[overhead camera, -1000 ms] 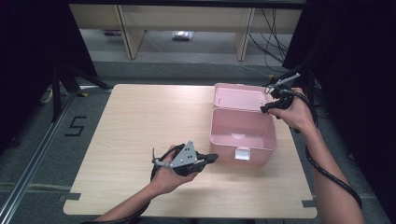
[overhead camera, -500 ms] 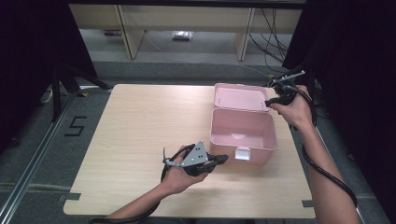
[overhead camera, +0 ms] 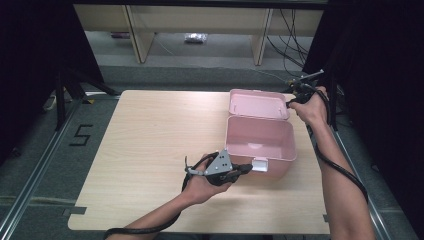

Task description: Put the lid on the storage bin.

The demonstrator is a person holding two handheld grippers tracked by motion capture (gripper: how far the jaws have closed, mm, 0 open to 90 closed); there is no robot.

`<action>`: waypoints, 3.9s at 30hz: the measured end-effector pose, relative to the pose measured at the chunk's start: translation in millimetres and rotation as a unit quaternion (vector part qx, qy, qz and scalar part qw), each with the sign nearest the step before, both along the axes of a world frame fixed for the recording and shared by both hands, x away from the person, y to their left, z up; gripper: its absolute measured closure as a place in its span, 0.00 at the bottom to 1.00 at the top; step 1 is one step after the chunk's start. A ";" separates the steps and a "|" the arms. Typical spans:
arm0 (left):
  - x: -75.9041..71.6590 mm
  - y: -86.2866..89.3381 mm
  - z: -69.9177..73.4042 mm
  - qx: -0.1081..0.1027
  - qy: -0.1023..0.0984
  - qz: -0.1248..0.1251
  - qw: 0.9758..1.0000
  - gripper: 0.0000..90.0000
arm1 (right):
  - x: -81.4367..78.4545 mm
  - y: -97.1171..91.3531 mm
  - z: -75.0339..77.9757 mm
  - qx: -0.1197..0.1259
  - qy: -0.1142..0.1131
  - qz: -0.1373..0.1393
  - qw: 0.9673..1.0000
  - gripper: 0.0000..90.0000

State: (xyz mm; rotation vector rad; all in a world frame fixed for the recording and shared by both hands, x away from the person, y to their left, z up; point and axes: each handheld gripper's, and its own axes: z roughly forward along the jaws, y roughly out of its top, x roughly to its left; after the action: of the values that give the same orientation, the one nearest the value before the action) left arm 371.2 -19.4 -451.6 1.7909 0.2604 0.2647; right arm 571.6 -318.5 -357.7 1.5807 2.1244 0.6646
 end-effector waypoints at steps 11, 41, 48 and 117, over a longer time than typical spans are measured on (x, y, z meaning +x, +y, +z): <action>8.3 -21.2 -5.0 0.008 -0.009 0.006 1.000 1.00 | 14.5 2.5 -5.8 0.021 0.018 -0.045 0.999 0.87; 14.7 -33.8 -15.4 0.019 -0.005 0.021 1.000 1.00 | 45.4 -1.7 -24.9 0.019 0.035 -0.062 0.997 0.85; 14.6 -35.0 -15.9 0.017 0.001 0.024 1.000 1.00 | 46.8 0.8 -27.5 0.018 0.045 -0.070 0.996 0.85; 13.4 -40.2 -11.6 0.033 0.017 0.042 0.998 1.00 | 42.3 16.0 11.4 0.019 0.003 -0.061 0.998 1.00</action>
State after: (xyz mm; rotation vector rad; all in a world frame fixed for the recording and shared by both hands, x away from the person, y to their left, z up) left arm 384.5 -59.6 -463.2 1.8523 0.3552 0.3061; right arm 613.9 -302.5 -346.2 1.7194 2.0106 0.6644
